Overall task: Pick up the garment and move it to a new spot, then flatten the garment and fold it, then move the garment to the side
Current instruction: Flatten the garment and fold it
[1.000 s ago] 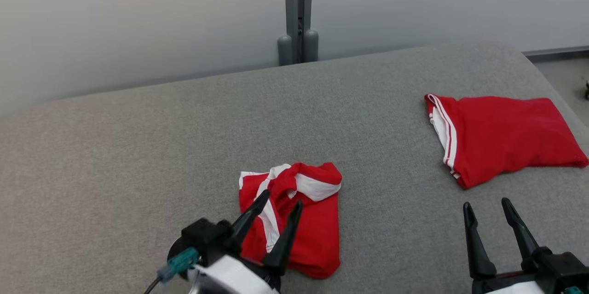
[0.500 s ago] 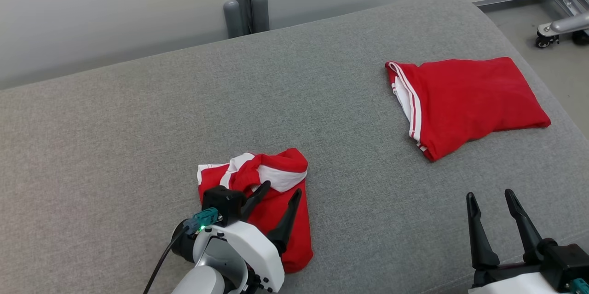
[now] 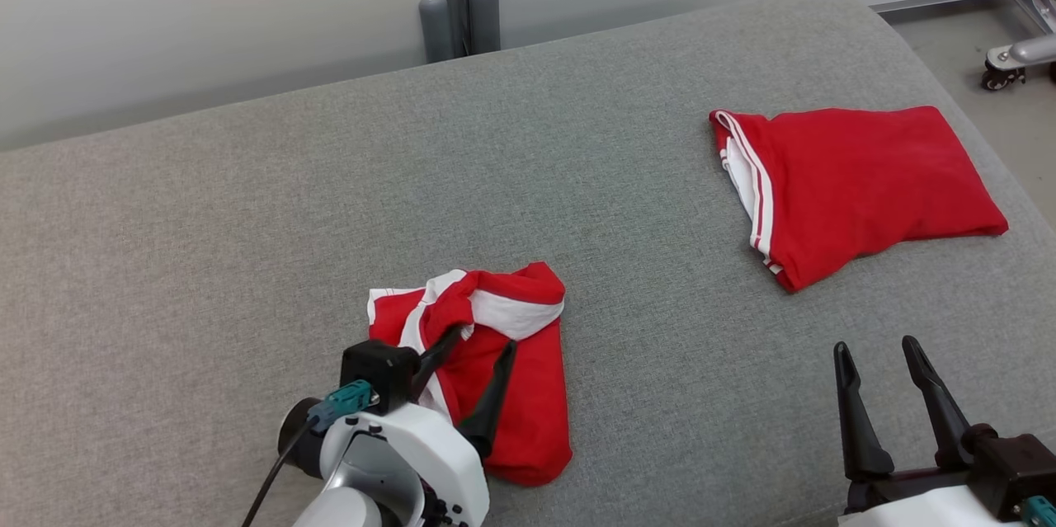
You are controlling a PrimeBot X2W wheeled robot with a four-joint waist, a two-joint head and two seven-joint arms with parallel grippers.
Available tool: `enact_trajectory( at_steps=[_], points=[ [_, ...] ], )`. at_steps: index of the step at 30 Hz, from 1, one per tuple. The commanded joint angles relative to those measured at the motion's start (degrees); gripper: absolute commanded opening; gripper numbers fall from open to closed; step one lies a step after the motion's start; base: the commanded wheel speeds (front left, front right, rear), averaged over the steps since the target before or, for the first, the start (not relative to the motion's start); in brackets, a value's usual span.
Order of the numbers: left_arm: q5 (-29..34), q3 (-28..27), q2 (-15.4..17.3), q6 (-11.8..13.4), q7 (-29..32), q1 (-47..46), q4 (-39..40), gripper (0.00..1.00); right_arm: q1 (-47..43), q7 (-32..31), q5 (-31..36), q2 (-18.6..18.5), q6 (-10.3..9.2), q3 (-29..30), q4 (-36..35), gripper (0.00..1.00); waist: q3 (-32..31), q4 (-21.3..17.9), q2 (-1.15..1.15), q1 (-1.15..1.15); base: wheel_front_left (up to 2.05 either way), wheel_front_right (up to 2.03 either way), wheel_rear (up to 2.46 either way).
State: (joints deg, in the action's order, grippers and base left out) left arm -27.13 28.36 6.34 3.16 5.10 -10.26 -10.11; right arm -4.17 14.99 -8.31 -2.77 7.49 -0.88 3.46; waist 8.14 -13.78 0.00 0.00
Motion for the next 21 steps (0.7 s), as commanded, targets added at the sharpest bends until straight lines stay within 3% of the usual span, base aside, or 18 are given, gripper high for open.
enact_trajectory(
  at_steps=[1,14,16,17,21],
  points=[
    [0.4,-0.4,0.3,0.5,0.0,0.4,0.4,1.00,0.2,0.3,-0.2,-0.2,0.01,0.0,0.1,1.00,0.1,0.0,0.00,0.00,0.00,0.00,0.00],
    [2.2,-2.8,3.2,2.0,-0.8,-6.2,-4.4,1.00,2.7,0.3,-1.3,-0.2,0.01,-1.0,0.4,1.00,4.6,-3.0,0.00,0.00,0.00,0.00,0.00],
    [2.4,-2.8,3.6,1.5,-0.8,-7.2,-5.5,0.39,2.6,0.3,-1.6,-0.2,0.01,-0.8,0.5,1.00,5.0,-3.4,0.00,0.00,0.00,0.00,0.00],
    [1.6,-3.1,3.6,1.3,-1.0,-7.4,-5.8,0.00,2.4,0.3,-1.7,-0.2,0.01,-0.7,0.6,1.00,5.1,-3.5,0.00,0.00,0.00,0.00,0.00],
    [-1.2,-4.4,2.8,-0.3,-1.4,-8.5,-4.6,0.00,1.7,0.3,-1.7,-0.2,0.01,0.0,0.9,1.00,4.3,-3.0,0.00,0.00,0.00,0.00,0.00]
  ],
)
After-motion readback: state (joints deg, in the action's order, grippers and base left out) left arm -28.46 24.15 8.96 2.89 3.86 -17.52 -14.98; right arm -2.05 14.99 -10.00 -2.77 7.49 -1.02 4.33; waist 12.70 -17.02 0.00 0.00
